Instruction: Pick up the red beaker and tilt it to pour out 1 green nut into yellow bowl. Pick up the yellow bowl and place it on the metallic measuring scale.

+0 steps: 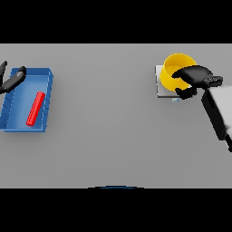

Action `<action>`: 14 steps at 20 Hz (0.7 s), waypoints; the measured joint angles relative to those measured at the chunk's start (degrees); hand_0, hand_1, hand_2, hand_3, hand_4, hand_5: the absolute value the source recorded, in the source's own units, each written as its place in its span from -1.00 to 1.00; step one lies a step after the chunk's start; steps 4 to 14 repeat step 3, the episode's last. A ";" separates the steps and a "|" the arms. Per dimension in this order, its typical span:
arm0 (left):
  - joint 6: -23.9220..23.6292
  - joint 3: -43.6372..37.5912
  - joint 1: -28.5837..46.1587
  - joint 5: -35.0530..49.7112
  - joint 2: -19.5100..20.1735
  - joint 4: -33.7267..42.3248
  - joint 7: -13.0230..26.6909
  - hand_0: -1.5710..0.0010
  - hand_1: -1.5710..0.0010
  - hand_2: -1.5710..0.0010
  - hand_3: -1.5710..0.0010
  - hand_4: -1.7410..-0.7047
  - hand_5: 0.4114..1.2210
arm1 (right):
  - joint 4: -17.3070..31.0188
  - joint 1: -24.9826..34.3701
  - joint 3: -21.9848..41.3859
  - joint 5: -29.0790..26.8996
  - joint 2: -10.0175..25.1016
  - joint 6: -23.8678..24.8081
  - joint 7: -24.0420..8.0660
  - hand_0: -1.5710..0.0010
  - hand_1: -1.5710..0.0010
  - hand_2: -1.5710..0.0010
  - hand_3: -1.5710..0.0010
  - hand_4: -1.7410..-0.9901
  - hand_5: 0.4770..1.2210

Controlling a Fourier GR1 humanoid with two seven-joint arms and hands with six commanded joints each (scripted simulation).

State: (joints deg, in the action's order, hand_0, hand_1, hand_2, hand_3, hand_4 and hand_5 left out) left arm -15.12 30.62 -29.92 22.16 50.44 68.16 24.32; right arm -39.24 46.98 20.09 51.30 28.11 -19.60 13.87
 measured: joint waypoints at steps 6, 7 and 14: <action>-0.24 0.09 -0.29 -0.14 0.36 0.93 0.55 1.00 1.00 1.00 1.00 0.97 -0.30 | -0.48 -0.65 0.02 -0.26 0.37 -1.34 -0.45 0.95 0.92 0.87 0.65 -0.12 -0.24; -0.24 0.09 -0.29 -0.14 0.36 0.93 0.55 1.00 1.00 1.00 1.00 0.97 -0.30 | -0.48 -0.65 0.02 -0.26 0.37 -1.34 -0.45 0.95 0.92 0.87 0.65 -0.12 -0.24; -0.24 0.09 -0.29 -0.14 0.36 0.93 0.55 1.00 1.00 1.00 1.00 0.97 -0.30 | -0.48 -0.65 0.02 -0.26 0.37 -1.34 -0.45 0.95 0.92 0.87 0.65 -0.12 -0.24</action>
